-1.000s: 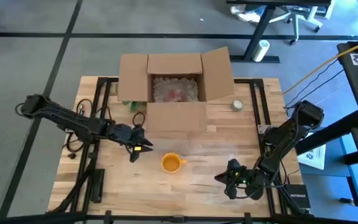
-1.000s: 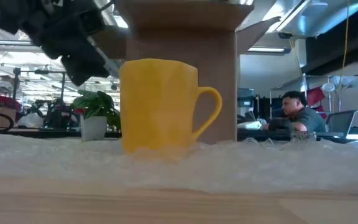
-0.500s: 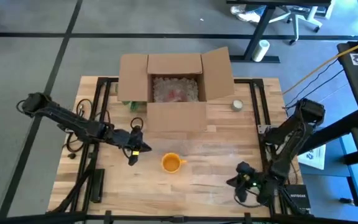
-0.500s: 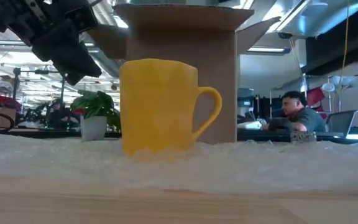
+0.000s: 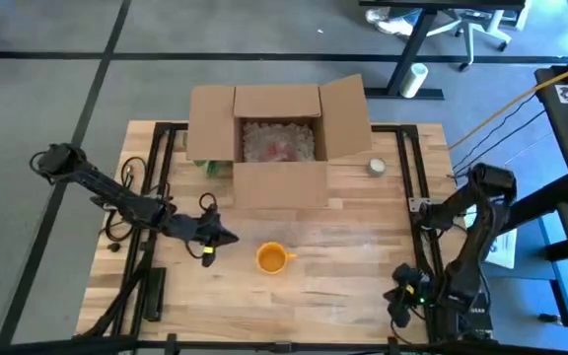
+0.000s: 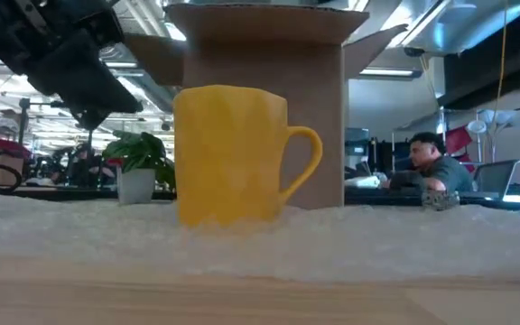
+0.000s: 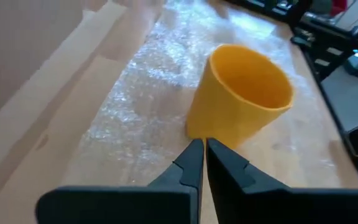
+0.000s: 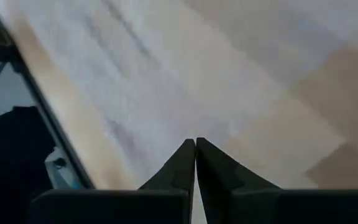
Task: Wrap mug
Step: Wrap the yellow cup with bubble wrap
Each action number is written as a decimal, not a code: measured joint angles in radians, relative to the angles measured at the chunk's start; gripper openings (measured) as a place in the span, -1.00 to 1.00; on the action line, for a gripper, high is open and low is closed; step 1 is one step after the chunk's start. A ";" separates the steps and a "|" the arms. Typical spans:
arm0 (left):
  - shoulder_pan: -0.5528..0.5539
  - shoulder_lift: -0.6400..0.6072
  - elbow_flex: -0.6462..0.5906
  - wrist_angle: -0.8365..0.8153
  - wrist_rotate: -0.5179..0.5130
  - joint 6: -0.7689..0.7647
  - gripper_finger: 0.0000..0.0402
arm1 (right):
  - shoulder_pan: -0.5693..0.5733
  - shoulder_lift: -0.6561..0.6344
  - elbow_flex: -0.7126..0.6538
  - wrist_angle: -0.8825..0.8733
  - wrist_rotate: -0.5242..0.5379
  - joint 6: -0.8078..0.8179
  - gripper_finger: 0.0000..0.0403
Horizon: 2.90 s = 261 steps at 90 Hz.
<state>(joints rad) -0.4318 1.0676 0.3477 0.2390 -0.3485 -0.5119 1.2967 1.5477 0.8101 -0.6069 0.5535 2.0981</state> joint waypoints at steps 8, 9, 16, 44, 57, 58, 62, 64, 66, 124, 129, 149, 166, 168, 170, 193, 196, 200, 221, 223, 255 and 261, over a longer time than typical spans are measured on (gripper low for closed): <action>-0.010 0.000 0.000 0.012 0.000 -0.001 -1.00 | 0.000 0.038 0.000 0.082 0.021 -0.008 -0.97; -0.011 0.000 0.000 0.015 0.000 -0.001 -1.00 | -0.001 0.042 0.000 0.091 0.021 -0.008 -0.97; -0.019 0.000 0.000 0.017 -0.001 -0.001 -1.00 | -0.001 0.072 0.000 0.142 0.017 -0.015 -0.91; -0.020 0.000 0.000 0.036 -0.001 -0.025 -1.00 | -0.009 0.164 0.000 0.275 -0.044 -0.035 -0.59; -0.020 0.000 0.000 0.035 -0.001 -0.041 -1.00 | -0.039 0.196 0.005 0.297 -0.068 -0.045 -0.49; -0.020 0.000 0.000 0.035 -0.001 -0.041 -1.00 | -0.043 0.199 0.005 0.301 -0.067 -0.052 -0.49; -0.020 0.000 0.000 0.036 -0.001 -0.044 -1.00 | -0.060 0.215 0.006 0.317 -0.064 -0.079 -0.47; -0.020 0.000 0.000 0.036 -0.001 -0.049 -1.00 | -0.072 0.222 0.006 0.323 -0.064 -0.100 -0.47; -0.020 0.000 0.000 0.036 -0.001 -0.053 -1.00 | -0.085 0.230 0.006 0.332 -0.063 -0.117 -0.47; -0.027 0.000 0.001 0.035 0.008 -0.064 -1.00 | -0.469 0.240 -0.002 0.457 0.202 -0.802 -0.99; -0.032 0.000 0.001 0.035 0.008 -0.057 -1.00 | -0.494 0.217 -0.002 0.501 0.218 -0.889 -0.99; -0.055 0.000 0.001 0.035 0.008 -0.052 -1.00 | -0.599 0.129 0.000 0.686 0.226 -1.238 -1.00; -0.066 0.001 0.001 0.035 0.008 -0.044 -1.00 | -0.725 0.115 0.001 0.954 0.050 -1.540 -1.00; -0.066 0.001 0.001 0.035 0.008 -0.044 -1.00 | -0.746 0.116 0.005 0.971 0.012 -1.556 -1.00; -0.066 0.001 0.001 0.035 0.008 -0.043 -1.00 | -0.768 0.121 0.012 0.978 -0.026 -1.564 -1.00; -0.066 0.001 0.001 0.041 0.008 -0.033 -1.00 | -0.929 0.127 0.158 0.941 -0.295 -1.741 -1.00; -0.066 0.001 0.001 0.042 0.008 -0.031 -1.00 | -0.946 0.127 0.184 0.917 -0.342 -1.757 -1.00; -0.066 0.001 0.001 0.044 0.008 -0.031 -1.00 | -0.970 0.145 0.226 0.880 -0.405 -1.762 -1.00; -0.090 0.001 0.001 0.053 0.008 -0.034 -1.00 | -1.033 0.318 0.451 0.697 -0.665 -1.763 -1.00; -0.095 0.001 0.001 0.054 0.008 -0.034 -1.00 | -1.037 0.339 0.471 0.694 -0.689 -1.763 -1.00; -0.195 0.001 0.002 0.071 -0.036 -0.052 -1.00 | -1.043 0.546 0.741 0.621 -1.003 -1.762 -1.00; -0.206 0.001 0.002 0.072 -0.046 -0.052 -1.00 | -1.042 0.546 0.759 0.612 -1.005 -1.761 -0.99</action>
<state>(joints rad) -0.6376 1.0687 0.3492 0.3113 -0.3949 -0.5644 0.2543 2.0936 1.5691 0.0046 -0.4511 0.3367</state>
